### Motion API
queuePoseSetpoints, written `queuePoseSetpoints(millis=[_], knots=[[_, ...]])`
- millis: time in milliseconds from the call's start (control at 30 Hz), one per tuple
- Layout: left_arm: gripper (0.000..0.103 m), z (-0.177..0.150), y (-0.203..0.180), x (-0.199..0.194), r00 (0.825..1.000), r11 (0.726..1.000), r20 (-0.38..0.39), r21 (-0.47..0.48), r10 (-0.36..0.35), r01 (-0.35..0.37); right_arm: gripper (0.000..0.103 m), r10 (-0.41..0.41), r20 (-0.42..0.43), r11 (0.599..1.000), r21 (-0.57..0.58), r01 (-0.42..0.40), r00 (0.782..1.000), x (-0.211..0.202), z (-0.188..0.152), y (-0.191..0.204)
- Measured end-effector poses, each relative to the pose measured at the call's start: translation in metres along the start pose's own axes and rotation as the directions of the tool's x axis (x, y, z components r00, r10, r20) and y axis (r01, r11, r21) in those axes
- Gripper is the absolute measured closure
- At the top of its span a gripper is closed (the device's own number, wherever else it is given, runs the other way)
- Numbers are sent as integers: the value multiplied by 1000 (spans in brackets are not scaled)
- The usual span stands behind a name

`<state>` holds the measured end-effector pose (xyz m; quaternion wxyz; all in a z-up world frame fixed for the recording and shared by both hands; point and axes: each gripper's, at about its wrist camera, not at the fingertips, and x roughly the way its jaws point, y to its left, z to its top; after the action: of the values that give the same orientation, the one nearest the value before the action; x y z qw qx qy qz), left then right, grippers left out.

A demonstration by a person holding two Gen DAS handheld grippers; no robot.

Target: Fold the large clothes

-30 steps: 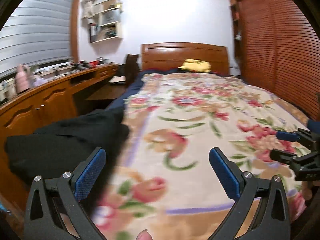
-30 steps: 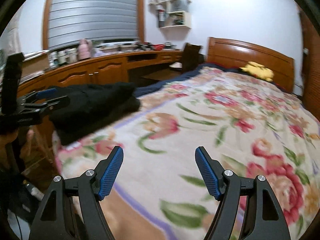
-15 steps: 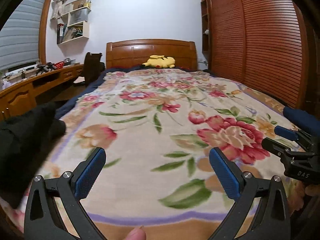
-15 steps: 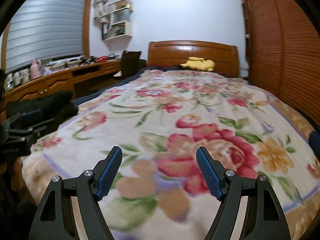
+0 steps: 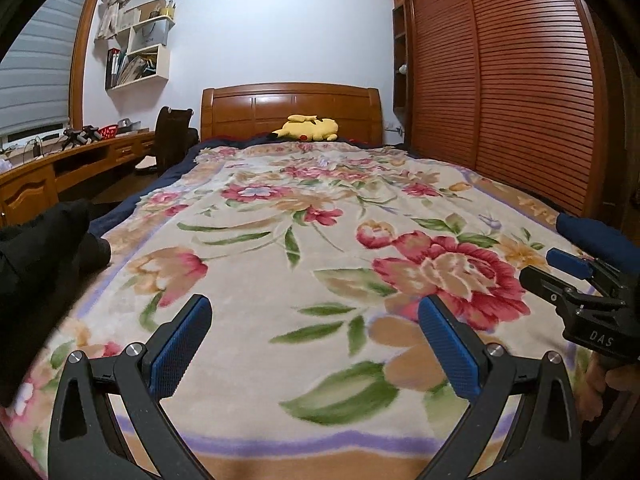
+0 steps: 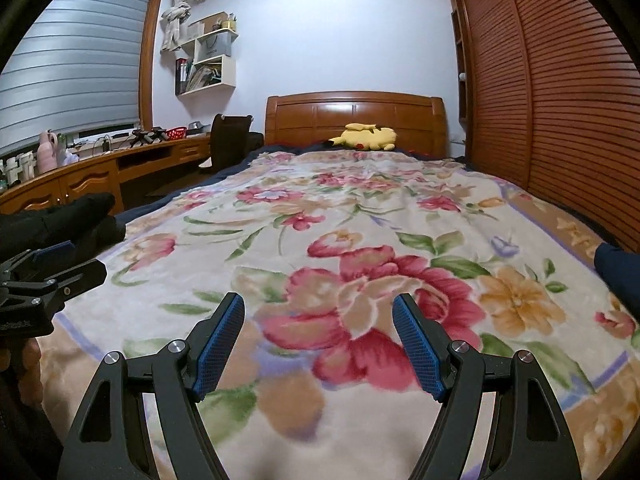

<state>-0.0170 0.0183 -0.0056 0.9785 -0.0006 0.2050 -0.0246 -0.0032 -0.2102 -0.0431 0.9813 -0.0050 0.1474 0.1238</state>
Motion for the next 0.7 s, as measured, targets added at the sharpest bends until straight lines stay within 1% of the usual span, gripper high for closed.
queuePoseSetpoints(millis=[167, 700], knots=[[0, -1, -1, -1, 1000, 1000, -5, 2, -11, 11, 25, -3, 0, 1000, 8, 3, 1000, 6, -2, -6], [0, -2, -1, -1, 1000, 1000, -3, 4, -9, 9, 25, 4, 3, 1000, -2, -4, 1000, 14, -5, -15]])
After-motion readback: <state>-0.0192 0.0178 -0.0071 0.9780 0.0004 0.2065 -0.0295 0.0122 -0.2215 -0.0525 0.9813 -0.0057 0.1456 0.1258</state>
